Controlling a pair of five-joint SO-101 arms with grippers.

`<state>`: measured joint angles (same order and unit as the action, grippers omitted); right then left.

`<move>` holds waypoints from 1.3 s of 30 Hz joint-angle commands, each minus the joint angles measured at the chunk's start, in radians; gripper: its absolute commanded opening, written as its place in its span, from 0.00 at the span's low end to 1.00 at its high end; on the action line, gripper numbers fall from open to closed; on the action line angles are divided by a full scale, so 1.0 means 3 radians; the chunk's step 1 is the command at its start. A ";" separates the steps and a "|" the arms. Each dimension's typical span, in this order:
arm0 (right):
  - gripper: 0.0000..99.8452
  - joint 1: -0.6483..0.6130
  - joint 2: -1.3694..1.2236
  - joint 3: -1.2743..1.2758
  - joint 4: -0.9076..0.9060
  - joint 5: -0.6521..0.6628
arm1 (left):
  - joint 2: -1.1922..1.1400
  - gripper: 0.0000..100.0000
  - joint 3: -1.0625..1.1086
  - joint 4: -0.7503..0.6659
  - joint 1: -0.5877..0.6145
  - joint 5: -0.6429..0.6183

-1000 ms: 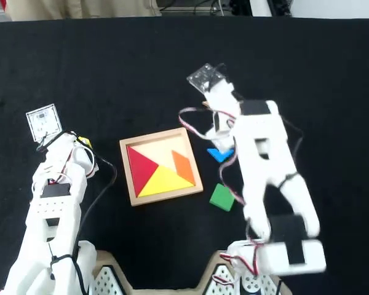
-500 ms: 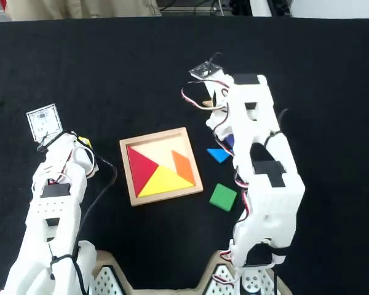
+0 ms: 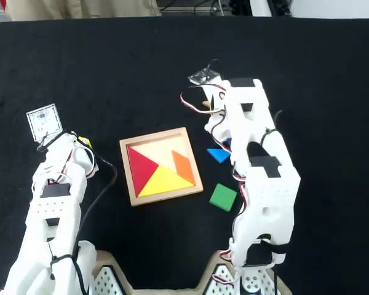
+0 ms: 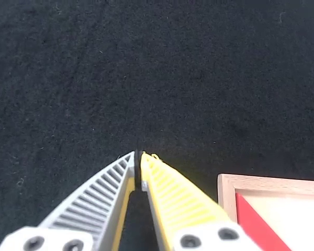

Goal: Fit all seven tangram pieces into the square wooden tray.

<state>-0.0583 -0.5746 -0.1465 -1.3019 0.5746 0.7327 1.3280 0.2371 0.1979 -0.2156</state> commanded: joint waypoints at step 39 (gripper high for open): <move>0.11 -0.0685 0.0586 -0.0990 -0.0864 0.0026 | 0.0082 0.03 -0.0023 -0.0072 -0.0049 0.0020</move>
<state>-0.1995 -0.4427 -0.3936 -1.5581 0.5762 0.7327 1.3280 0.2371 0.1979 -0.2156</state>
